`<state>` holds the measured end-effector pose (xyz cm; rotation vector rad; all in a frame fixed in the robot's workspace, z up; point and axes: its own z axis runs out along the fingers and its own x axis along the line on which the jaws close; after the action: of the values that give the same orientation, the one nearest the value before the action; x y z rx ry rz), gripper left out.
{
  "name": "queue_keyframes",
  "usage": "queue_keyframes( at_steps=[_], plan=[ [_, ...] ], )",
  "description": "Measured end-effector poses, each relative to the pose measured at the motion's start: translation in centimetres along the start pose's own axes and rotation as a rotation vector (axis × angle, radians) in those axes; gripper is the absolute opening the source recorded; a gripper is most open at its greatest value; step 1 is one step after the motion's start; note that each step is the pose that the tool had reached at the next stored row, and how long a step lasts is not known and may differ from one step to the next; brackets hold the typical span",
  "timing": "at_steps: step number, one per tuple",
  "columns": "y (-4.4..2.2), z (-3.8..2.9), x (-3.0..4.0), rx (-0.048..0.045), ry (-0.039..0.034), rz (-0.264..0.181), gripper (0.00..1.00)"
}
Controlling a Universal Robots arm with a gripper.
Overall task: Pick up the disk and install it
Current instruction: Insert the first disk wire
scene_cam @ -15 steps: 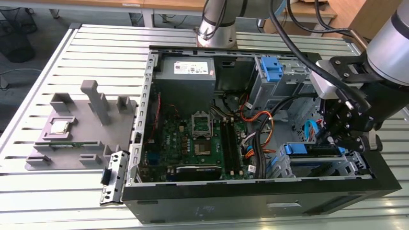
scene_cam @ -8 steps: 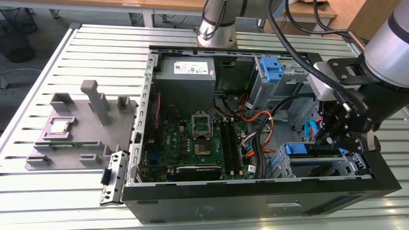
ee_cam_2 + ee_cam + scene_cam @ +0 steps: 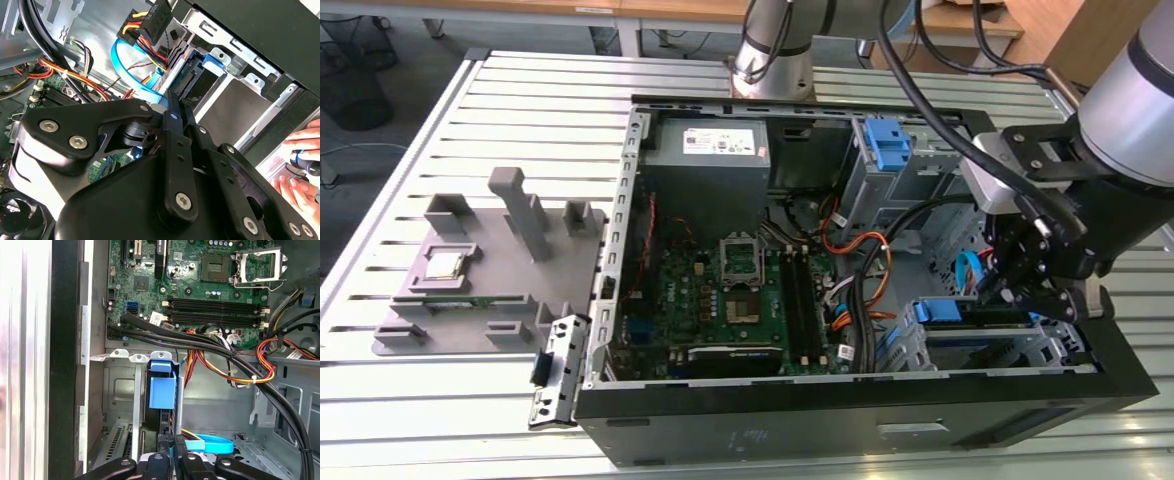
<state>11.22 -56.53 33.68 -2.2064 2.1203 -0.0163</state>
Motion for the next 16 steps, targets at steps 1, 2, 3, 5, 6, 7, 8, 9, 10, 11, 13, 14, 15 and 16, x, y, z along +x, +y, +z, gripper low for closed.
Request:
queue_keyframes(
  at_steps=[1,2,3,5,6,7,8,9,10,11,13,14,15,16],
  plan=[
    [0.01,0.02,0.01,0.0002,-0.0002,0.0,0.16],
    [0.01,0.03,0.03,0.0003,-0.0003,0.0,0.16],
    [0.01,0.04,0.05,0.0005,-0.0004,0.0,0.16],
    [0.01,0.05,0.09,0.001,-0.0002,0.0,0.16],
    [0.01,0.05,0.11,0.0012,-0.0001,0.0,0.16],
    [0.01,0.05,0.13,0.0012,-0.0001,0.0,0.16],
    [0.02,0.06,0.14,0.0013,-0.0002,0.0,0.16],
    [0.02,0.06,0.16,0.0014,-0.0002,0.0,0.16],
    [0.02,0.05,0.17,0.0014,-0.0002,0.0,0.16],
    [0.02,0.06,0.19,0.0015,-0.0002,0.0,0.16],
    [0.04,0.14,0.22,0.0022,-0.0001,0.0,0.16],
    [0.05,0.19,0.22,0.0025,0.0002,0.0,0.16],
    [0.05,0.22,0.23,0.0027,0.0004,0.0,0.16],
    [0.05,0.22,0.23,0.0027,0.0004,0.0,0.16]
  ],
)
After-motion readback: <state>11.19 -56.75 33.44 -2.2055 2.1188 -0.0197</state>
